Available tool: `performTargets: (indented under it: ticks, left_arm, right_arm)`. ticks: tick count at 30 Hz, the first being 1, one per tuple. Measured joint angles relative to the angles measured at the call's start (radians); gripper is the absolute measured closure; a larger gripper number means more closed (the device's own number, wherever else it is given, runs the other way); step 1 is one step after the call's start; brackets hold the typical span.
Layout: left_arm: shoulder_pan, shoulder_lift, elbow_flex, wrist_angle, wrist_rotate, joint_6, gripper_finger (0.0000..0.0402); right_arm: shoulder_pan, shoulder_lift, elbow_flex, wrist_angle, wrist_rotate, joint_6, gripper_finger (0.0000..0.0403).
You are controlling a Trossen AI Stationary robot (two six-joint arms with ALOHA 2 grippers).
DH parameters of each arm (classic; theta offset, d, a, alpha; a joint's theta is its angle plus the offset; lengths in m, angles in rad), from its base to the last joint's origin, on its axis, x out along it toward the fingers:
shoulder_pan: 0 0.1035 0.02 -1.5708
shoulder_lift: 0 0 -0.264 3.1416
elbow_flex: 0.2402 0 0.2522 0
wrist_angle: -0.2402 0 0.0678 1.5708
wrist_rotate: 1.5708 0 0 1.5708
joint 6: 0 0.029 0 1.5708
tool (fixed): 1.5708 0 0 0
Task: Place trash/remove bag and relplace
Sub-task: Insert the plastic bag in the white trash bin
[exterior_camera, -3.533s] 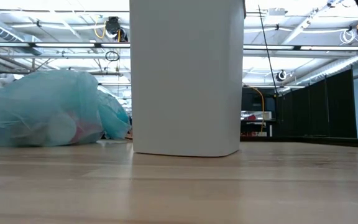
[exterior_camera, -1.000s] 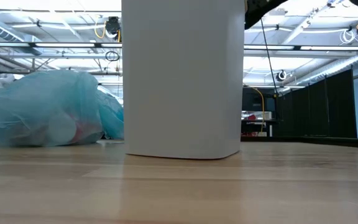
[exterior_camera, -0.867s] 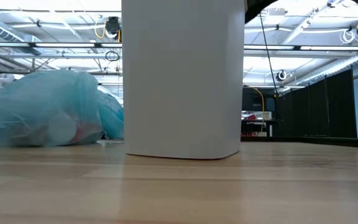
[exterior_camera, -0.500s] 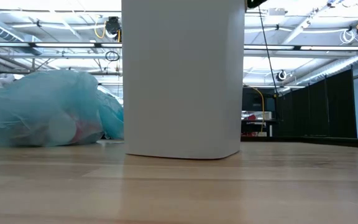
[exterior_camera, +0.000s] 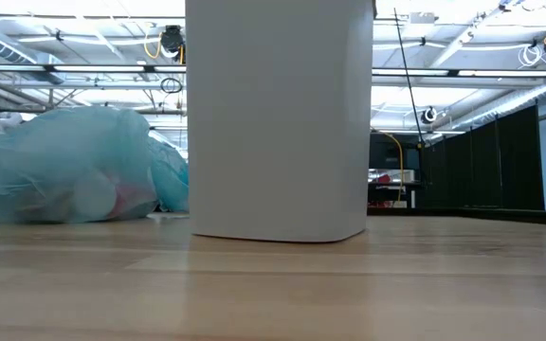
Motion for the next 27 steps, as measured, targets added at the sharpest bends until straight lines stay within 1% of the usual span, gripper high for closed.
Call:
performTargets:
  ticks: [5,10,13,16,17,19,21,23,27]
  left_arm:
    - [-0.017,0.002,0.0,0.016,-0.004,0.0,0.0402]
    - [-0.034,0.002,0.0,0.024,-0.004,0.001,0.0402]
    - [-0.035,0.013,0.0,0.024,-0.005,0.001,0.0402]
    - [-0.034,0.028,0.0,0.018,-0.007,0.0,0.0402]
    - [-0.034,0.032,0.0,0.018,-0.007,0.001,0.0402]
    - [-0.034,0.037,0.0,0.02,-0.008,0.001,0.0402]
    - [-0.034,0.042,0.0,0.026,-0.01,0.001,0.0402]
    - [-0.034,0.044,0.0,0.029,-0.01,0.001,0.0402]
    - [-0.034,0.043,0.0,0.032,-0.01,0.001,0.0402]
  right_arm:
    - [0.1,0.003,0.0,-0.068,0.193,0.011,0.0403]
    - [0.133,0.02,-0.002,-0.165,0.389,0.07,0.0403]
    - [0.129,0.041,-0.002,-0.243,0.453,0.099,0.0403]
    - [0.129,0.069,-0.002,-0.301,0.497,0.083,0.0402]
    - [0.129,0.069,-0.001,-0.313,0.491,0.082,0.0399]
    - [0.134,0.069,-0.001,-0.333,0.491,0.081,0.0385]
    - [0.139,0.06,0.003,-0.336,0.485,0.083,0.036]
    - [0.146,0.052,0.02,-0.356,0.471,0.091,0.0329]
    - [0.161,0.029,0.111,-0.415,0.473,0.092,0.0255]
